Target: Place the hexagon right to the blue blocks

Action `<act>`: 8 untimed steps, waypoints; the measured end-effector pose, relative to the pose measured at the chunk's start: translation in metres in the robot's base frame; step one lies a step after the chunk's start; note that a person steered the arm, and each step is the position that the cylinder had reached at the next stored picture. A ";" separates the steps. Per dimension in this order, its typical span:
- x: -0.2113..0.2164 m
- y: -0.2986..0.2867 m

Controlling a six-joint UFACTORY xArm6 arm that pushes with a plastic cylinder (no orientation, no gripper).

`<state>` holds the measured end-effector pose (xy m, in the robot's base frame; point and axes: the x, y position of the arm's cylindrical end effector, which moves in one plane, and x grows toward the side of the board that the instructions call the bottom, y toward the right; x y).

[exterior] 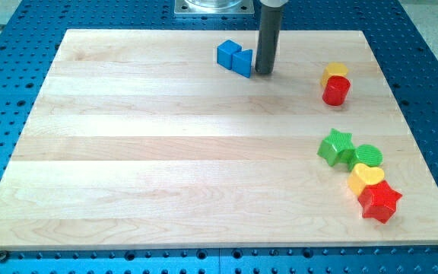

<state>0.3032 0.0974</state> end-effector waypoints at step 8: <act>0.045 0.146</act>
<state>0.3481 0.2437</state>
